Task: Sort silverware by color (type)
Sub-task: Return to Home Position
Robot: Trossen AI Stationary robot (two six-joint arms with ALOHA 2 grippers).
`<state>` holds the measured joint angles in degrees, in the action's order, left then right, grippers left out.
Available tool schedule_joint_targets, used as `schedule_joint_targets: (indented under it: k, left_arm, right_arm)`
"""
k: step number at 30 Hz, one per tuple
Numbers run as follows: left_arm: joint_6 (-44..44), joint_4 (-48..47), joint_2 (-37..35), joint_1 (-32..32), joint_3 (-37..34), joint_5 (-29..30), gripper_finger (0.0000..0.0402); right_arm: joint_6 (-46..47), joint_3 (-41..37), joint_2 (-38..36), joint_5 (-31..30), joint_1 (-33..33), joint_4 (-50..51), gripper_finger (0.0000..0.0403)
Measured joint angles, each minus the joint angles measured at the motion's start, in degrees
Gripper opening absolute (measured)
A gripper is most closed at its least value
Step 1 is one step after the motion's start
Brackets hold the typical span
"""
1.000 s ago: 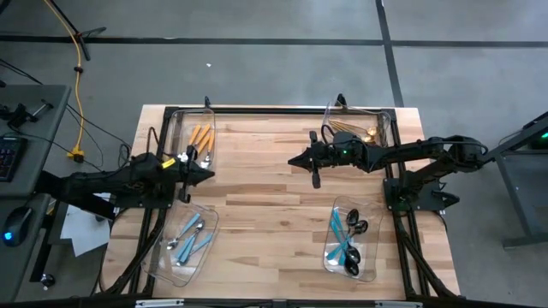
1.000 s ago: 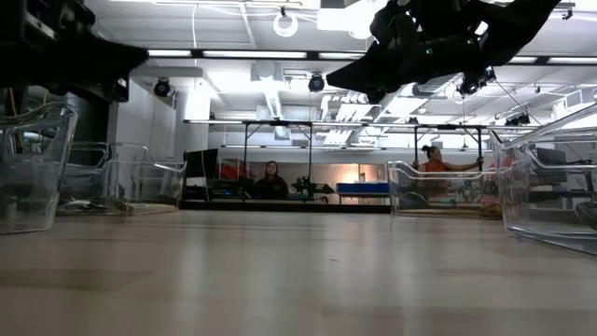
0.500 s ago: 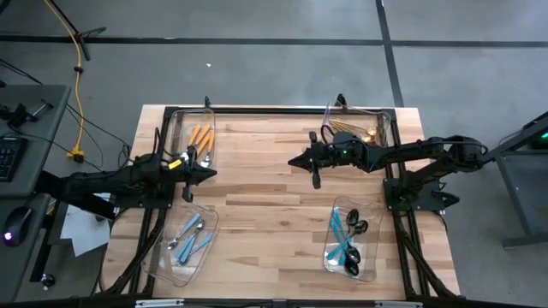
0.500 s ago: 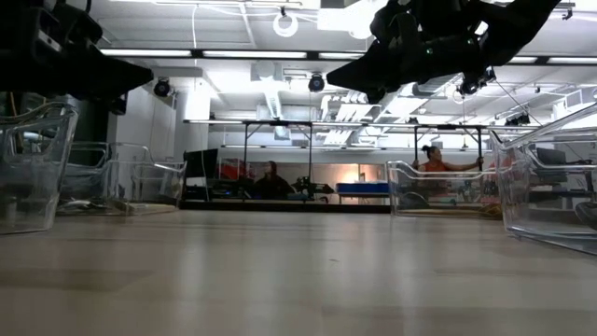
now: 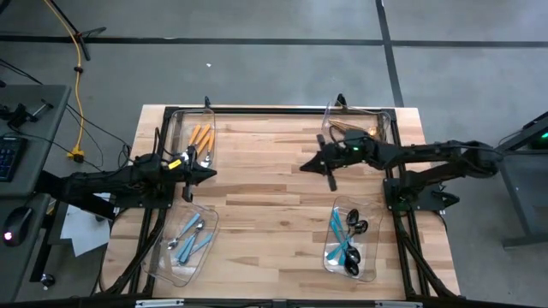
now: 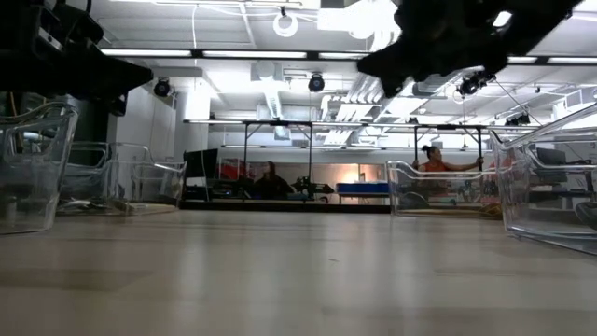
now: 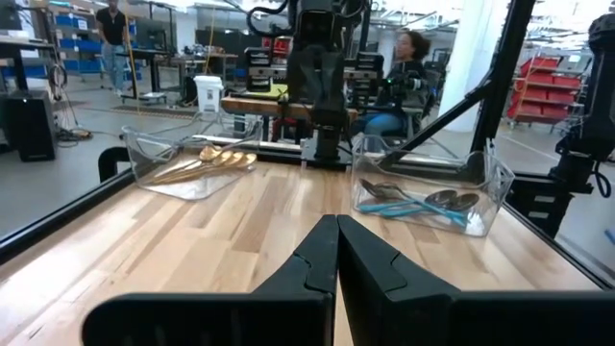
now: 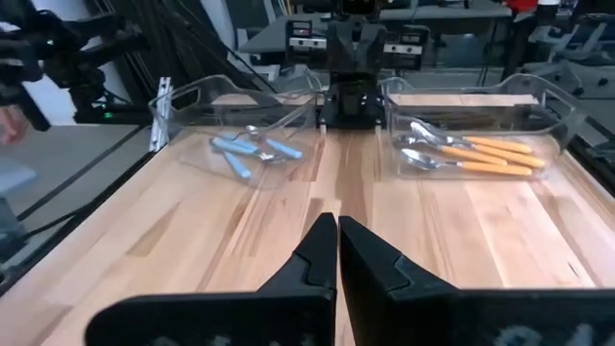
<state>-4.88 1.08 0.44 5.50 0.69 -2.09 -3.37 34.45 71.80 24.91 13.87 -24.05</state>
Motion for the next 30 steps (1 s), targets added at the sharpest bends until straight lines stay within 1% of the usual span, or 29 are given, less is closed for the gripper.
schedule_joint_targets:
  k: [3,5,8,11,15,20,23,27,30]
  left_arm:
    - [0.0,0.0,0.0,0.0,0.0,0.0,0.0]
    - [0.0,0.0,0.0,0.0,0.0,-0.1,0.0]
    - [0.0,0.0,0.0,0.0,0.0,-0.1,0.0]
    - [0.0,0.0,0.0,0.0,0.0,-0.1,0.0]
    - [0.0,0.0,0.0,0.0,0.0,-0.1,0.0]
    - [0.0,0.0,0.0,0.0,0.0,-0.1,0.0]
    - [0.0,0.0,0.0,0.0,0.0,0.0,0.0]
    - [0.0,0.0,0.0,0.0,0.0,0.0,0.0]
    - [0.0,0.0,0.0,0.0,0.0,0.0,0.0]
  right_arm:
    - [0.0,-3.3,-7.1,0.0,0.0,3.3,0.0]
    - [0.0,-6.7,-13.0,-0.7,-0.3,3.2,0.0]
    - [0.9,-12.1,-22.0,-5.0,-1.2,2.9,0.0]
    - [2.6,-16.7,-30.4,-7.8,-2.0,2.8,0.0]
    - [3.5,-20.2,-39.1,-8.6,-2.4,4.2,0.0]
    - [3.2,-21.2,-48.9,-9.3,-2.3,9.9,0.0]
    - [3.2,-21.2,-54.0,-13.5,-2.4,13.7,0.0]
    - [3.1,-21.4,-58.4,-17.3,-2.4,20.1,0.0]
    - [3.4,-23.8,-60.6,-18.8,-2.8,19.6,0.0]
